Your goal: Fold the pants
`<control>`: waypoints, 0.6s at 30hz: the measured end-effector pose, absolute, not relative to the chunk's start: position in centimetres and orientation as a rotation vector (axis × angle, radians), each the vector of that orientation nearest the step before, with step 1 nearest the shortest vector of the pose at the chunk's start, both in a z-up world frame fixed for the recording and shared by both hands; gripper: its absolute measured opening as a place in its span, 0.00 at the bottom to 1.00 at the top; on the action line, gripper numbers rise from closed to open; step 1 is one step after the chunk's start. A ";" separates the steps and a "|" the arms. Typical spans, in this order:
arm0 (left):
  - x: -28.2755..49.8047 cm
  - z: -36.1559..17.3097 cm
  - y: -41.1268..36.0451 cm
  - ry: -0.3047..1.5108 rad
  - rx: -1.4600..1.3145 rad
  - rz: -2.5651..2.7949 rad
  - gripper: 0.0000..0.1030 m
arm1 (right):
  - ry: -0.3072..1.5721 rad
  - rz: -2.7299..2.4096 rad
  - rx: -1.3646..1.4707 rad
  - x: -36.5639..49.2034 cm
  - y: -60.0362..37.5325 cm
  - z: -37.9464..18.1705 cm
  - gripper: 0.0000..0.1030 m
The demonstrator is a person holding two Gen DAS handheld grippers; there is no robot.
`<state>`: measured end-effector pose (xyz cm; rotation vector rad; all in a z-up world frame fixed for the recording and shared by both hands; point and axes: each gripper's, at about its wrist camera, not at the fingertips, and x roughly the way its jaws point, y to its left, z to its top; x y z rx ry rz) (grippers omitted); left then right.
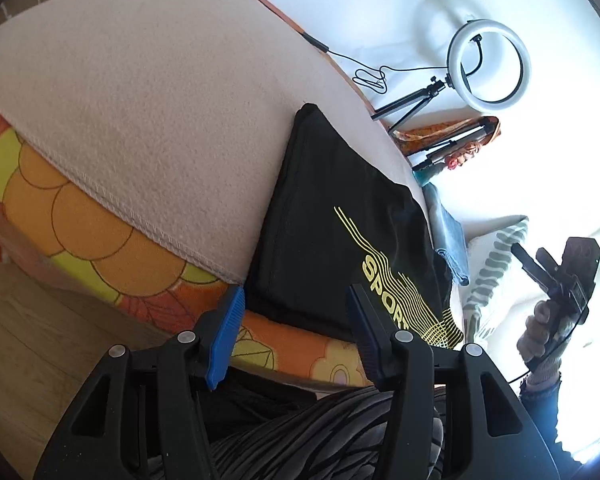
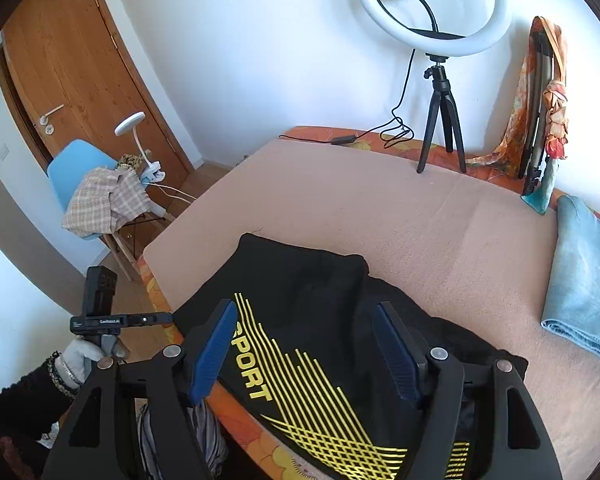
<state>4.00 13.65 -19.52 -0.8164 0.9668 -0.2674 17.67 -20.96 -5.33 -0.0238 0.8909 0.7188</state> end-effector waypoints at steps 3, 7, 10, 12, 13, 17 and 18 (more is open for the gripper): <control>3.8 -19.7 13.6 0.949 -0.849 -0.239 0.50 | 0.885 0.722 -0.018 16.1 -20.6 -5.4 0.72; 2.4 -19.8 13.6 0.940 -0.896 -0.215 0.50 | 0.891 0.731 -0.001 14.8 -20.2 -5.8 0.72; 2.4 -20.0 13.7 0.915 -0.920 -0.213 0.50 | 0.890 0.742 0.003 14.1 -20.0 -6.2 0.72; 3.0 -19.8 13.4 0.912 -0.901 -0.202 0.50 | 0.895 0.748 0.009 14.0 -19.8 -6.4 0.72; 3.2 -19.7 13.2 0.905 -0.882 -0.203 0.50 | 0.897 0.752 0.009 14.0 -19.7 -6.4 0.72; 4.4 -19.4 11.9 0.887 -0.844 -0.238 0.50 | 0.898 0.756 0.011 13.7 -19.5 -6.6 0.72; 4.7 -19.3 11.6 0.890 -0.824 -0.242 0.50 | 0.897 0.756 0.012 13.6 -19.5 -6.6 0.72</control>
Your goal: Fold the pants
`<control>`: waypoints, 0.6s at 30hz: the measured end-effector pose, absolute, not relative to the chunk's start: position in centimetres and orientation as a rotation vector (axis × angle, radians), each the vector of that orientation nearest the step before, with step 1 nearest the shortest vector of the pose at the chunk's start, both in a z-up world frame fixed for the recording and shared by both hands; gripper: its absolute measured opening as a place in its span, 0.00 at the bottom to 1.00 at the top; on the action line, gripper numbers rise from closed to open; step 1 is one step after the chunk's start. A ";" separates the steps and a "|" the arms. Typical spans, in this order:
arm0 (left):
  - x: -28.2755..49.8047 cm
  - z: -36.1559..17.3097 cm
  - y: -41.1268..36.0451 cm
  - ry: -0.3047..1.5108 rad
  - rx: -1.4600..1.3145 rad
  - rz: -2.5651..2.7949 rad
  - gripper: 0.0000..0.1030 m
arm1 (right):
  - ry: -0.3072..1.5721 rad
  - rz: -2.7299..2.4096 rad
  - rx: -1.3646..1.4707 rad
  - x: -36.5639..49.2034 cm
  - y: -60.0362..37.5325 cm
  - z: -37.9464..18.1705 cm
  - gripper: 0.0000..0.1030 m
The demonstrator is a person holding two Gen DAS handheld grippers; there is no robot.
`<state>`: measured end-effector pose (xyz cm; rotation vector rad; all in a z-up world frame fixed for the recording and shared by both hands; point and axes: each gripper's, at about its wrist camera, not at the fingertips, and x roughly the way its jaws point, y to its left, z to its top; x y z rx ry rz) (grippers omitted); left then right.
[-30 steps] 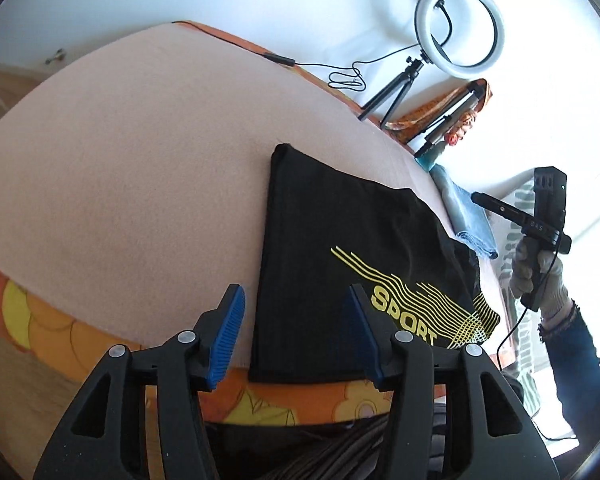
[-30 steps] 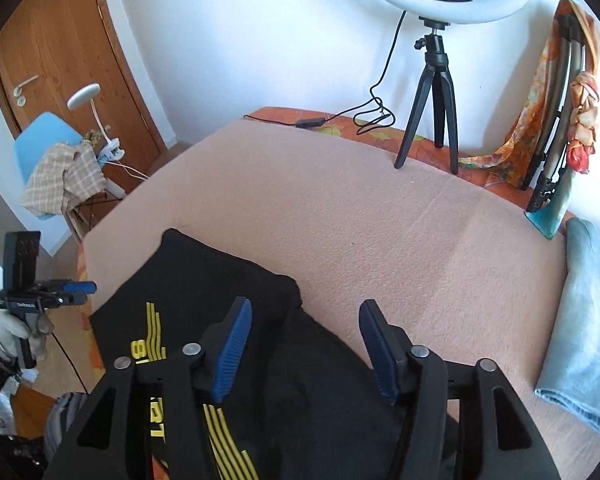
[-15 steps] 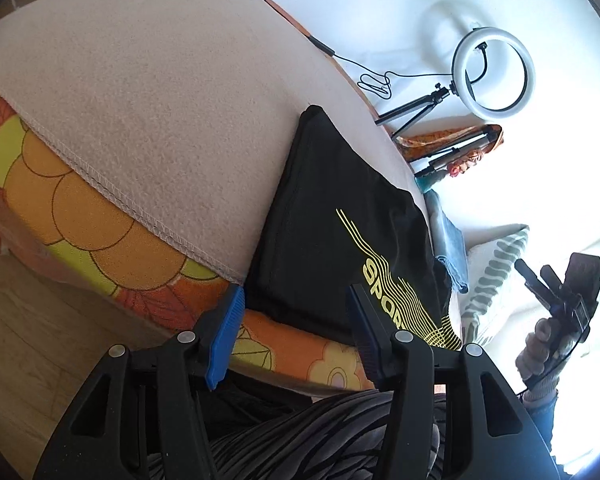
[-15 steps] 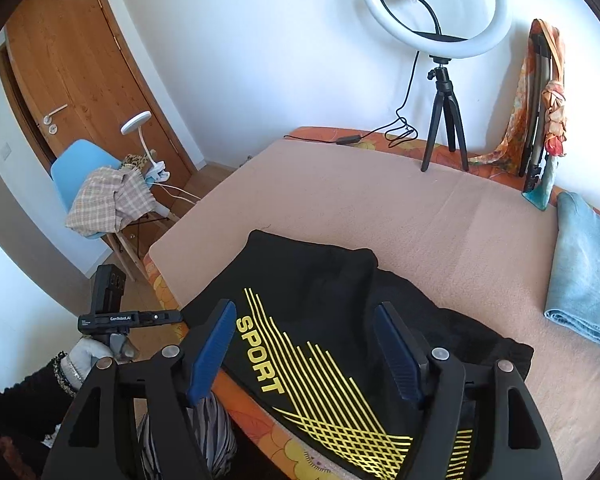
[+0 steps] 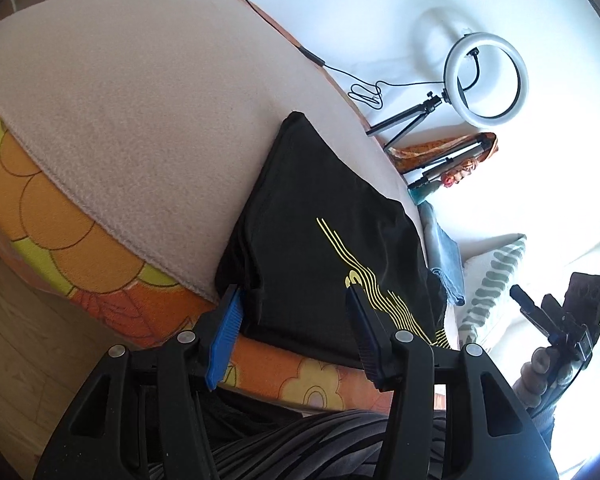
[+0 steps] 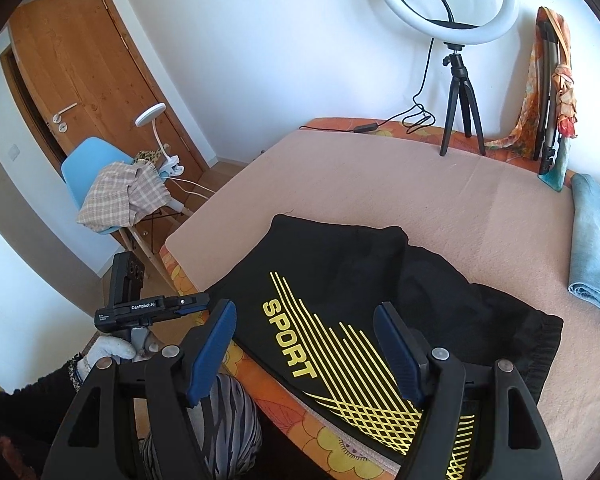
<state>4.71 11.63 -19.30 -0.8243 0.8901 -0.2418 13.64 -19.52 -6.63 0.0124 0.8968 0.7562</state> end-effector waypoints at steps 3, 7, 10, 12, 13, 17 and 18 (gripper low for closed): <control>5.2 -18.7 11.0 0.885 -0.725 -0.216 0.50 | 0.898 0.757 0.024 13.6 -19.7 -6.7 0.72; 5.2 -18.1 10.4 0.875 -0.523 -0.117 0.50 | 0.904 0.753 0.041 13.8 -20.2 -7.2 0.72; 5.4 -18.6 10.4 0.868 -0.536 -0.146 0.50 | 0.919 0.751 0.050 14.1 -20.1 -7.6 0.72; 5.6 -18.7 9.9 0.859 -0.528 -0.172 0.47 | 0.929 0.748 0.050 14.4 -19.6 -7.9 0.72; 5.7 -18.8 9.7 0.856 -0.528 -0.190 0.40 | 0.934 0.748 0.050 14.6 -19.3 -8.1 0.72; 6.0 -19.0 8.6 0.843 -0.550 -0.263 0.12 | 0.977 0.746 0.058 15.8 -17.5 -9.0 0.74; 5.9 -18.8 8.4 0.826 -0.544 -0.265 0.12 | 0.993 0.744 0.056 16.3 -16.9 -9.3 0.77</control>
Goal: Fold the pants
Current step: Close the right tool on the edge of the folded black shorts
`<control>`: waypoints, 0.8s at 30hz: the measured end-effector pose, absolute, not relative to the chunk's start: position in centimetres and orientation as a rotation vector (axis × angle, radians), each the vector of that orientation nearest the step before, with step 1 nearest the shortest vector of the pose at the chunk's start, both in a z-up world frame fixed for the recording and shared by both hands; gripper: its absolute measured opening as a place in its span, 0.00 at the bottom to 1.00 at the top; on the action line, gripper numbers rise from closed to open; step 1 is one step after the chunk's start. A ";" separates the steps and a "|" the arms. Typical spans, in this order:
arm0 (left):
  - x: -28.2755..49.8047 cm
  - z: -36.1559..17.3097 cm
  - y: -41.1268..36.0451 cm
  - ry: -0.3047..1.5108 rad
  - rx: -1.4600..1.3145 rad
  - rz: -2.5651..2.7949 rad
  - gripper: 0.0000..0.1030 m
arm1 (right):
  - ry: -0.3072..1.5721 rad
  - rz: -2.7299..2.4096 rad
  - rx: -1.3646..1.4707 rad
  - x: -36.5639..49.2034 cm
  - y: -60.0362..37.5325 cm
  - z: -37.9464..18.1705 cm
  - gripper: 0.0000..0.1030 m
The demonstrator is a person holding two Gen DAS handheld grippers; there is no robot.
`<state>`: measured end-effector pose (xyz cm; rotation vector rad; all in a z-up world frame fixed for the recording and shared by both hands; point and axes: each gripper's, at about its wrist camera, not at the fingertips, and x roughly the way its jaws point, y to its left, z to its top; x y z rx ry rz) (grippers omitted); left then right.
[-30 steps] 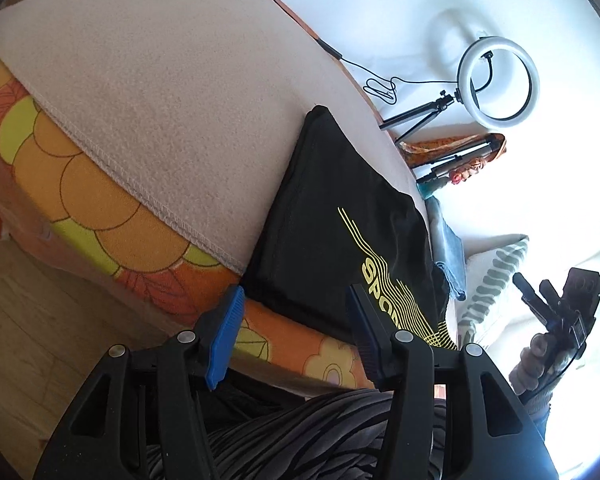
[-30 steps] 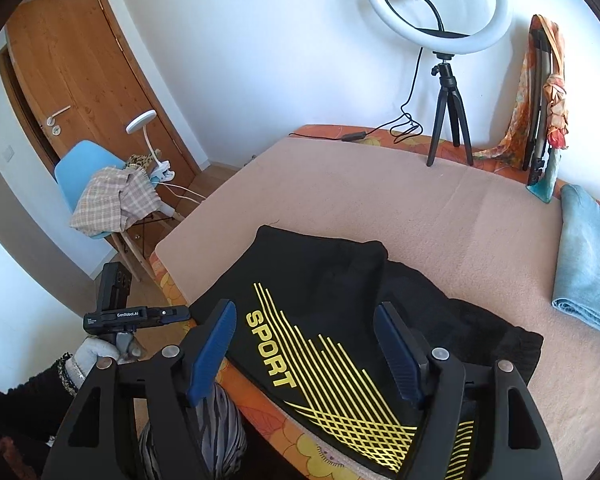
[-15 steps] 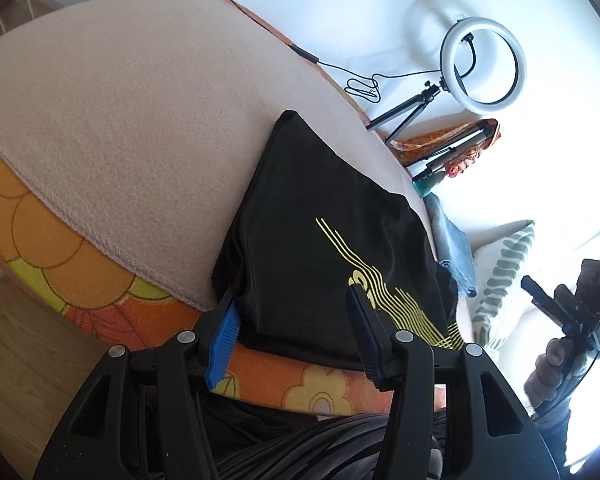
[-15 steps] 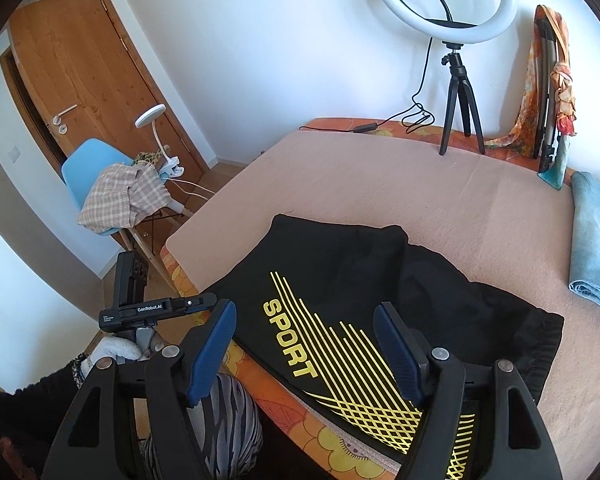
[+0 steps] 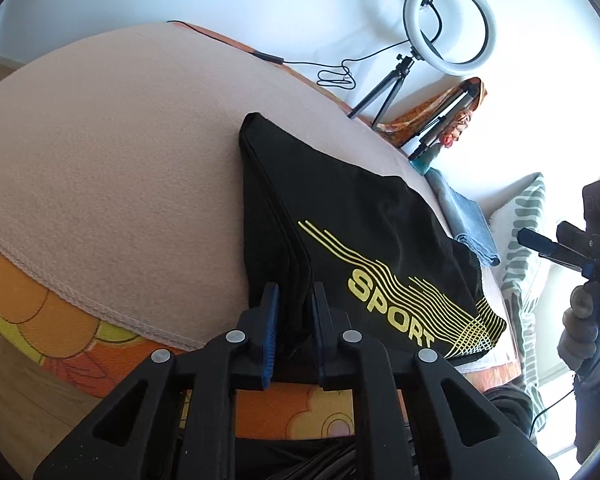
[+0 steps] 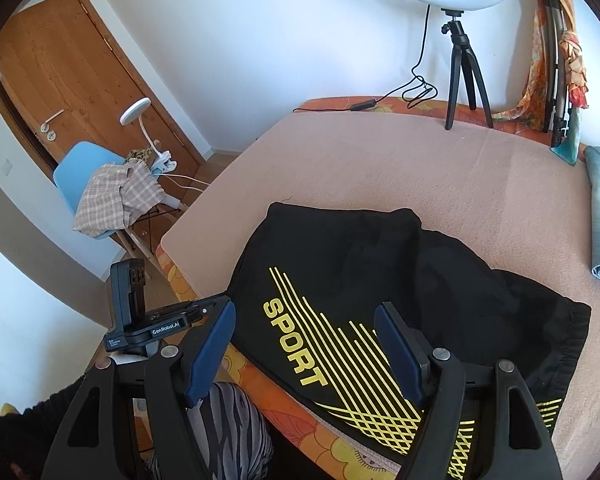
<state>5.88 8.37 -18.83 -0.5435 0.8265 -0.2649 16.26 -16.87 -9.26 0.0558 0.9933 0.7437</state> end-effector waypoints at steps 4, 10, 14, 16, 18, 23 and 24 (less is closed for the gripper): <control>5.7 -18.2 7.4 0.779 -0.522 -0.292 0.10 | 1.065 0.753 0.073 18.4 -13.6 -10.4 0.79; 6.2 -18.0 5.9 0.762 -0.488 -0.329 0.08 | 1.162 0.762 0.014 21.9 -6.3 -13.2 0.79; 5.2 -17.1 6.2 0.725 -0.454 -0.318 0.08 | 1.240 0.773 -0.027 23.5 -1.3 -16.2 0.79; 4.6 -16.7 7.1 0.726 -0.427 -0.285 0.10 | 1.279 0.772 -0.041 23.9 0.8 -17.6 0.79; 4.0 -16.4 8.0 0.727 -0.415 -0.272 0.14 | 1.306 0.742 -0.071 24.4 2.8 -18.7 0.79; 3.2 -16.4 9.8 0.717 -0.418 -0.239 0.22 | 1.399 0.614 -0.123 25.9 6.6 -21.8 0.79; 3.2 -16.5 10.1 0.719 -0.427 -0.233 0.22 | 1.413 0.578 -0.138 26.1 7.1 -22.3 0.80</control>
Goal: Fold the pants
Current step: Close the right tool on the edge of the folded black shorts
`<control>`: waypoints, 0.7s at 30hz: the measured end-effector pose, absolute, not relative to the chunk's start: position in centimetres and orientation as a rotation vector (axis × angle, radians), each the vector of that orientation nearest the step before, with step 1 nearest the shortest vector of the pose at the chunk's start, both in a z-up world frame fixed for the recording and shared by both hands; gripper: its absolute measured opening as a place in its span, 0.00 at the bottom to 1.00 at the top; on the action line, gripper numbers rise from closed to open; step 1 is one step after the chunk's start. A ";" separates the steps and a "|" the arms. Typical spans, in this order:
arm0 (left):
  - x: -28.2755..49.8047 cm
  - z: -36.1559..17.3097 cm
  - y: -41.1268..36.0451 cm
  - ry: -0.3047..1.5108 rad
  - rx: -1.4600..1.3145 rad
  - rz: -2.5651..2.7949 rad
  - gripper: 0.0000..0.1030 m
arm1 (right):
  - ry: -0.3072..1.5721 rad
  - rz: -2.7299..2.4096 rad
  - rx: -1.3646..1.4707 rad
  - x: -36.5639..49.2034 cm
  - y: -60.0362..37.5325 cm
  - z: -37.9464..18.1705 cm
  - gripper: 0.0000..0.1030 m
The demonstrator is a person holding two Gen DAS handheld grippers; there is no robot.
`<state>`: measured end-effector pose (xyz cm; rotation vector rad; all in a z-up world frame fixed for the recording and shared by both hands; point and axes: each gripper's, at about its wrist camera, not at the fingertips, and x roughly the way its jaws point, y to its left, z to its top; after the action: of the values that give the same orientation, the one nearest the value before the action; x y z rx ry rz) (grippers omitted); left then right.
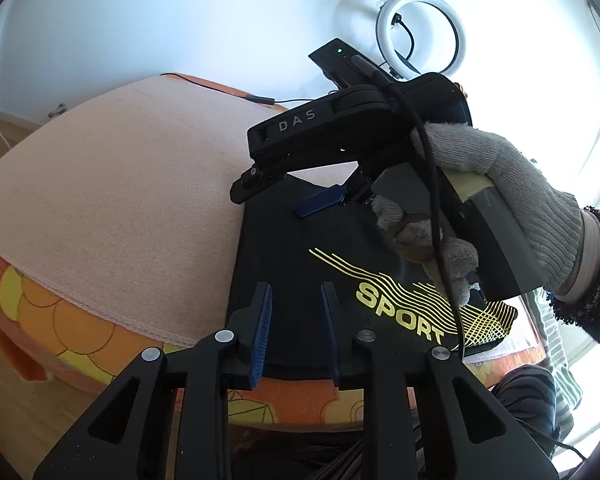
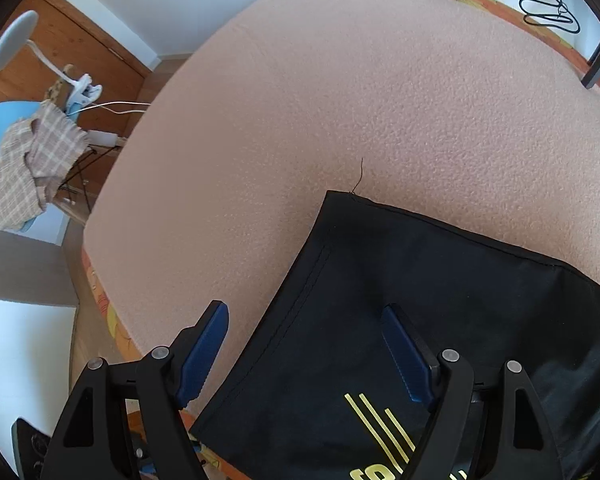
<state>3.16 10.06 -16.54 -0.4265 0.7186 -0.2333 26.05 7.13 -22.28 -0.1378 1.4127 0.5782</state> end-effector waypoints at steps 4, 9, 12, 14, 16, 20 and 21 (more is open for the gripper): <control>3.2 -17.2 10.9 0.725 -0.445 -0.208 0.39 | 1.384 0.499 -0.242 25.8 8.9 -22.6 0.80; 3.6 -17.7 11.5 0.743 -0.464 -0.194 0.44 | 1.339 0.441 -0.409 24.9 10.1 -22.8 0.57; 3.9 -18.1 11.1 0.758 -0.453 -0.208 0.44 | 1.322 0.453 -0.416 24.7 10.0 -22.5 0.31; 4.3 -18.1 10.7 0.770 -0.436 -0.214 0.44 | 1.322 0.465 -0.380 25.1 9.1 -22.2 0.17; 4.8 -18.2 10.3 0.783 -0.421 -0.213 0.45 | 1.335 0.484 -0.306 25.5 7.6 -22.0 0.09; 6.0 -18.7 9.8 0.819 -0.428 -0.209 0.50 | 1.347 0.551 -0.158 25.9 5.1 -21.2 0.06; 6.2 -18.7 9.7 0.815 -0.436 -0.213 0.50 | 1.341 0.565 -0.134 25.8 4.6 -20.9 0.05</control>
<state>6.16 9.69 -18.68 -0.4362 0.8153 -0.2135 25.83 4.58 -20.91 -0.1337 1.3407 0.5648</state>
